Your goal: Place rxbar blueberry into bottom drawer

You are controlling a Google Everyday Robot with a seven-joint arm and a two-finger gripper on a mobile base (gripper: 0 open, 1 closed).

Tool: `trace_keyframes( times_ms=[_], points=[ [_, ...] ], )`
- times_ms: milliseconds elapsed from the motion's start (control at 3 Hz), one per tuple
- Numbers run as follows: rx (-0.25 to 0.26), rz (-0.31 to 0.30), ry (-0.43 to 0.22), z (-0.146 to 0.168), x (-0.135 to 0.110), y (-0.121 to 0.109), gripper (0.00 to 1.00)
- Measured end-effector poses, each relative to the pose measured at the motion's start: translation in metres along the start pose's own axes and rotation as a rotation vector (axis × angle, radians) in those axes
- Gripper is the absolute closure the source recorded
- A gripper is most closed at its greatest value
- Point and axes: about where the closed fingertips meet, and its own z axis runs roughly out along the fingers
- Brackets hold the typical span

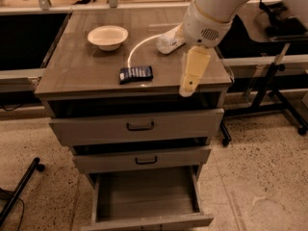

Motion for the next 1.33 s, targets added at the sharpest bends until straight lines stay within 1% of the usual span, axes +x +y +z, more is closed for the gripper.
trace_keyframes(
  times_ms=[333,667,1000,1333],
  points=[
    [-0.03,-0.022,-0.035,0.032,-0.023,-0.011,0.0],
    [-0.03,-0.022,-0.035,0.032,-0.023,-0.011,0.0],
    [-0.055,-0.03,-0.055,0.06,-0.03,-0.021,0.0],
    [-0.077,-0.066,-0.068,0.086,-0.042,-0.038,0.0]
  ],
)
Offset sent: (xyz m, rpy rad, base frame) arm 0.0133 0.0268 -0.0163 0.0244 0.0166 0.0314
